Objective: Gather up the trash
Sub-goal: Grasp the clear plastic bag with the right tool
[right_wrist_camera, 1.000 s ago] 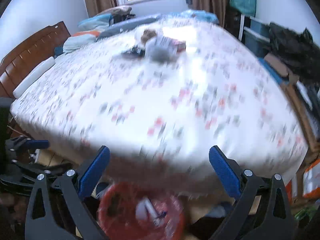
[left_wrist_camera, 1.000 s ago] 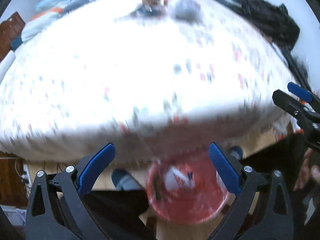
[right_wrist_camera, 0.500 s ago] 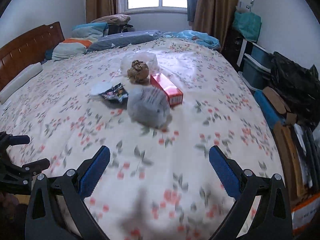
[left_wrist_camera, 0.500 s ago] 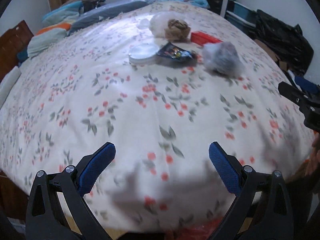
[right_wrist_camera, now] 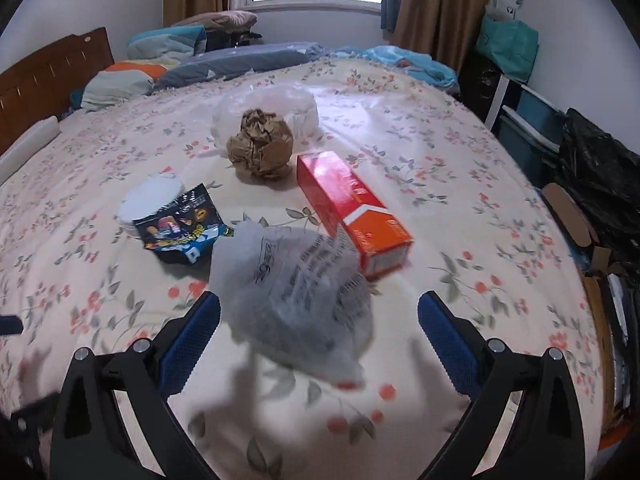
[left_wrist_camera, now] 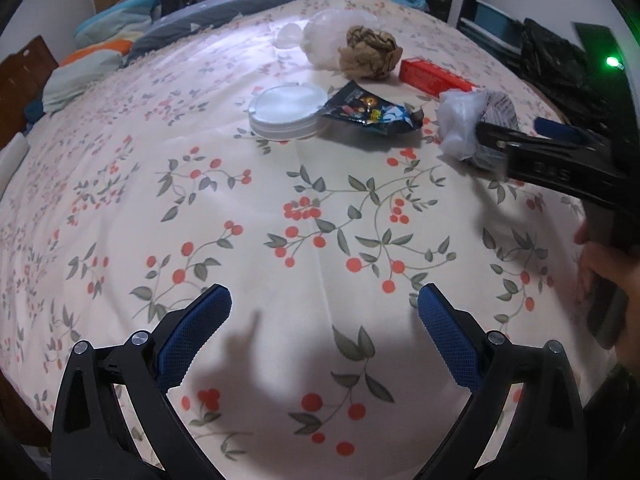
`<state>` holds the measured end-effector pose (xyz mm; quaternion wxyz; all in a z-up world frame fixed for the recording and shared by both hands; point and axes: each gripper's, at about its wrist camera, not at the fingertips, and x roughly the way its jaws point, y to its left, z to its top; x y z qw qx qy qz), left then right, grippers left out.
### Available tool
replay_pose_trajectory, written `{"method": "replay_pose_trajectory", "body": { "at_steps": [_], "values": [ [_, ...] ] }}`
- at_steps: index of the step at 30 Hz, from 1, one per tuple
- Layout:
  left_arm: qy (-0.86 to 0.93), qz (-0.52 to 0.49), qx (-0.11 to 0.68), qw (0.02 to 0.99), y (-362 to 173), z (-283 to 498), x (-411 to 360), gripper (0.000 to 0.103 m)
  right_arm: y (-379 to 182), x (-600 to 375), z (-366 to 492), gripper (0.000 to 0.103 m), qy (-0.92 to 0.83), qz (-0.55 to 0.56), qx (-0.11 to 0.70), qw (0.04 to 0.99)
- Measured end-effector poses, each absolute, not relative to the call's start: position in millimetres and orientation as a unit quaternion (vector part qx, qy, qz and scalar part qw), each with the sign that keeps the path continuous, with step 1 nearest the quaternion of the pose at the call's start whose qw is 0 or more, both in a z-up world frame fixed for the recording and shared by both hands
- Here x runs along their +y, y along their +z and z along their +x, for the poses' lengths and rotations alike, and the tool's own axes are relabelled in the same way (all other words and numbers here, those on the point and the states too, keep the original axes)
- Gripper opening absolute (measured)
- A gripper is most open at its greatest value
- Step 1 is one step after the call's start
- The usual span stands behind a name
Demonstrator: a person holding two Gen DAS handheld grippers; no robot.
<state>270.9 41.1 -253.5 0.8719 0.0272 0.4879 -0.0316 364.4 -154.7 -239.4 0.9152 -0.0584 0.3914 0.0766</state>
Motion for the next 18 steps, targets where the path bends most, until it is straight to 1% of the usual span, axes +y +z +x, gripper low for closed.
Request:
{"method": "replay_pose_trajectory", "body": {
  "at_steps": [4,6,7,8,9,18],
  "values": [
    [-0.035,0.028,0.487,0.872,-258,278,38,0.097,-247,-146,377,0.097,0.078,-0.067,0.39,0.915],
    [-0.035,0.027,0.486,0.873,-258,282,38,0.097,-250,-144,384,0.089,0.089,-0.068,0.392,0.913],
    [-0.036,0.025,0.485,0.873,-258,285,37,0.097,-251,-143,387,0.071,0.097,-0.066,0.395,0.911],
    [-0.036,0.023,0.485,0.874,-258,288,37,0.097,-252,-144,389,0.049,0.11,-0.06,0.4,0.908],
    [-0.038,0.02,0.484,0.874,-257,290,36,0.097,-252,-144,388,0.043,0.116,-0.061,0.399,0.908],
    [-0.07,-0.015,0.456,0.887,-247,331,9,0.097,-245,-178,337,0.041,0.138,-0.067,0.376,0.914]
  ]
}}
